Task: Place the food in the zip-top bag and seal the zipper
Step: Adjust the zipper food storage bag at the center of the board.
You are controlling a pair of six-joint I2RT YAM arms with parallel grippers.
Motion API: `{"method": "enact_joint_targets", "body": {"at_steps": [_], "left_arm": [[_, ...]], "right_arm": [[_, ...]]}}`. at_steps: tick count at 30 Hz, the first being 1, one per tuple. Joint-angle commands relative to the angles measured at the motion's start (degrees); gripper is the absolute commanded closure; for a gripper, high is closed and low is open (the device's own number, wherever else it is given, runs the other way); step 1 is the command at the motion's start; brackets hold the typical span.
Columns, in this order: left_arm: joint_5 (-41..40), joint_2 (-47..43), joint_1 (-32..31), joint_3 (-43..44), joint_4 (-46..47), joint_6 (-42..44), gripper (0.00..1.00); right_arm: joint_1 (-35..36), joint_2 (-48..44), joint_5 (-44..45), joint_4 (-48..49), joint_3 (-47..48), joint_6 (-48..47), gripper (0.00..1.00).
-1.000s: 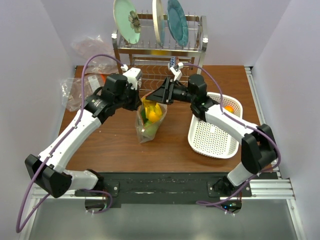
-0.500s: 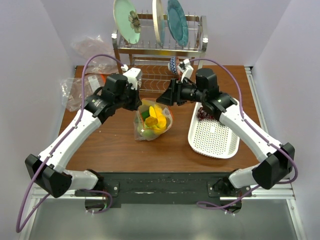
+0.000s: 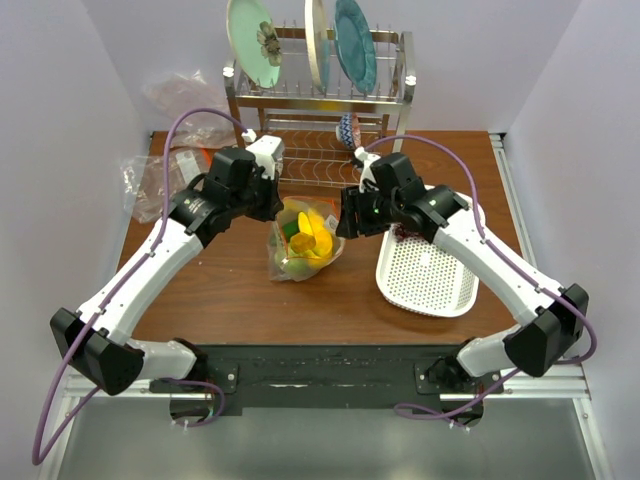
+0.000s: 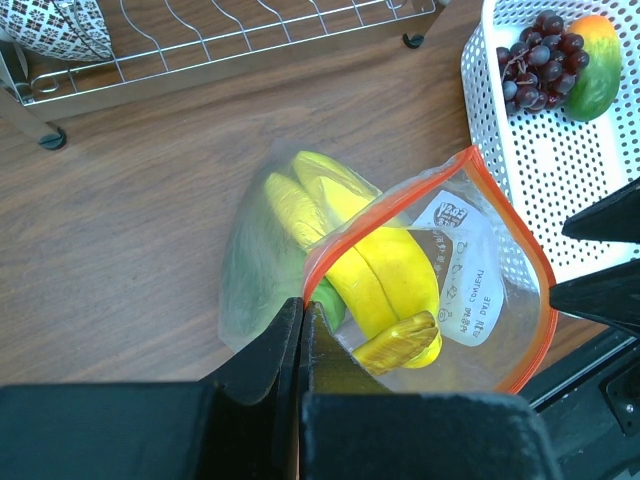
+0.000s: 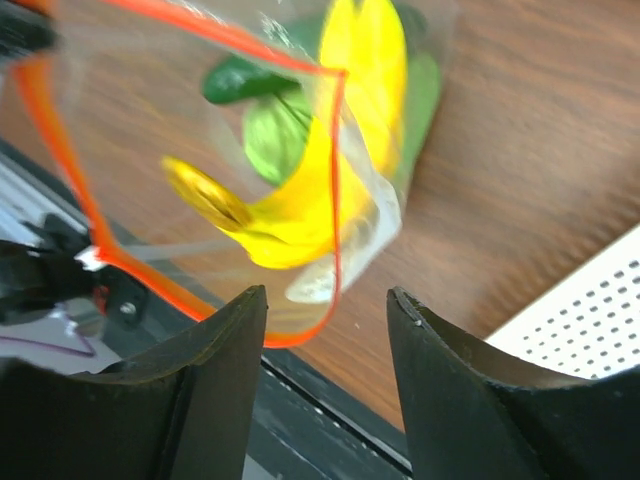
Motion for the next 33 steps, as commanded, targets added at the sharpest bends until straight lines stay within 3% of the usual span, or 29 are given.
{"method": "enact_joint_targets", "body": {"at_steps": [1,6,8,9,18,21,25,28,33], "left_arm": [[-0.33,-0.06,-0.11,1.59,0.84,-0.25,1.0],[-0.59,-0.14,-0.02,1.85,0.58,-0.25,1.0],[-0.68,-0.23,-0.1,2.03,0.49,-0.34,1.0],[-0.59,-0.4,-0.11,2.2,0.4,-0.34,1.0],[1.95,-1.2,-0.11,0.72,0.4,-1.56,1.0],[1.96,-1.81,-0.11,0.53,0.58,-2.09,1.0],[-1.64,-2.17,-0.11,6.5,-3.1,-0.95,1.0],[0.45,-0.85,-0.11,8.88,-3.91,-0.6,1.0],[8.02,-0.41,-0.02,-1.83,4.25,-3.23,1.0]], "right_arm": [[1.15,0.49,3.13,-2.62,-2.49,-0.95,0.48],[1.5,1.19,1.02,-0.5,-2.86,-0.42,0.72],[1.76,2.15,0.67,-1.46,-0.49,-0.86,0.86],[1.76,2.5,0.75,-1.99,0.74,-0.95,1.0],[1.76,5.93,2.34,-9.12,25.35,-2.36,1.0],[1.76,5.15,1.37,-6.05,23.0,-1.31,1.0],[1.76,4.36,1.45,-3.24,12.91,-0.95,1.0],[1.76,2.52,3.38,-0.86,7.88,-0.25,1.0],[1.59,1.71,4.45,-0.24,5.5,0.02,1.0]]}}
